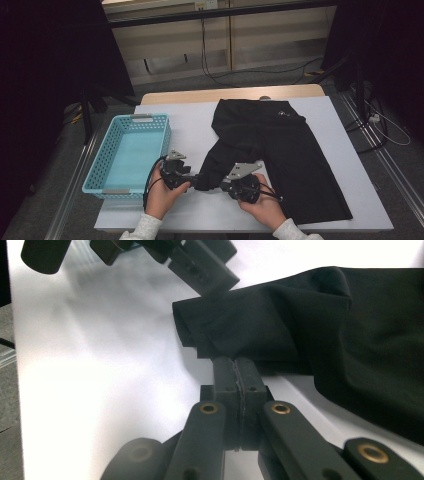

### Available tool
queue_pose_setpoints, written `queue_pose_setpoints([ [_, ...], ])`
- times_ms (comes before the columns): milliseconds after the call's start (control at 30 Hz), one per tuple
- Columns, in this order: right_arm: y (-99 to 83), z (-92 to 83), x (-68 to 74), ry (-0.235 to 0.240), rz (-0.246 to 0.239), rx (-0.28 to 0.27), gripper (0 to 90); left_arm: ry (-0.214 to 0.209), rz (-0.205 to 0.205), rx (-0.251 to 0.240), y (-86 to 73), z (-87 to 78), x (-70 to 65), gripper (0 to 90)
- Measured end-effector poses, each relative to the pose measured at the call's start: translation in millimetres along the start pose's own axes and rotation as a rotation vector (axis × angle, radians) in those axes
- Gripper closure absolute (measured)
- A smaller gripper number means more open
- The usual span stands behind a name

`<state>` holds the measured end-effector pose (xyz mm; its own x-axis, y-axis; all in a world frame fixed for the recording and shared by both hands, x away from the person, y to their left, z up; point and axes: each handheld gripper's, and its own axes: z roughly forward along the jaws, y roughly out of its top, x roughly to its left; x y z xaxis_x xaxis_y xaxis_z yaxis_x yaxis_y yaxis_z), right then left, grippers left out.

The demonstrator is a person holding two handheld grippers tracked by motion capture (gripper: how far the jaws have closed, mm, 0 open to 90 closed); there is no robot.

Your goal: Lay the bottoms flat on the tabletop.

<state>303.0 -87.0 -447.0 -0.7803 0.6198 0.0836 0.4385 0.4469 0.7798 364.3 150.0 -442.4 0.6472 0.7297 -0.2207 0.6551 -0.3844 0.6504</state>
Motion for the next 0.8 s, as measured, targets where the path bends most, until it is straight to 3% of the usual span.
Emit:
queue_pose_setpoints([
  [67, -0.8, -2.5, 0.2, -0.003, -0.005, 0.002, 90.0, -0.010, -0.009, 0.024, -1.1, 2.4, -1.9, 46.5],
  [133, -1.3, -4.7, 0.0, -0.008, -0.008, 0.003, 90.0, 0.002, -0.005, 0.023, -1.1, 3.2, -3.3, 49.3],
  [333, -3.6, -13.3, -2.4, -0.017, -0.014, 0.006, 90.0, -0.029, 0.002, 0.048, -1.1, 4.5, -7.8, 64.1],
  [400, -5.2, -16.1, -3.8, -0.024, -0.013, 0.007, 90.0, -0.022, 0.005, 0.050, -1.6, 5.0, -9.0, 69.7],
  [500, -6.3, -21.9, -5.3, -0.027, -0.009, 0.003, 90.0, -0.026, -0.006, 0.065, -1.2, 4.8, -10.2, 77.9],
  [600, -7.0, -27.9, -6.9, -0.035, -0.006, -0.006, 90.0, -0.041, -0.051, 0.081, -1.0, 4.8, -11.2, 88.8],
  [667, -7.8, -31.3, -8.5, -0.037, -0.002, -0.009, 90.0, -0.055, -0.053, 0.096, 0.1, 3.9, -12.4, 90.0],
  [800, -9.4, -37.4, -11.8, -0.046, 0.009, -0.011, 90.0, -0.071, -0.065, 0.054, 5.0, -6.3, -12.7, 90.0],
])
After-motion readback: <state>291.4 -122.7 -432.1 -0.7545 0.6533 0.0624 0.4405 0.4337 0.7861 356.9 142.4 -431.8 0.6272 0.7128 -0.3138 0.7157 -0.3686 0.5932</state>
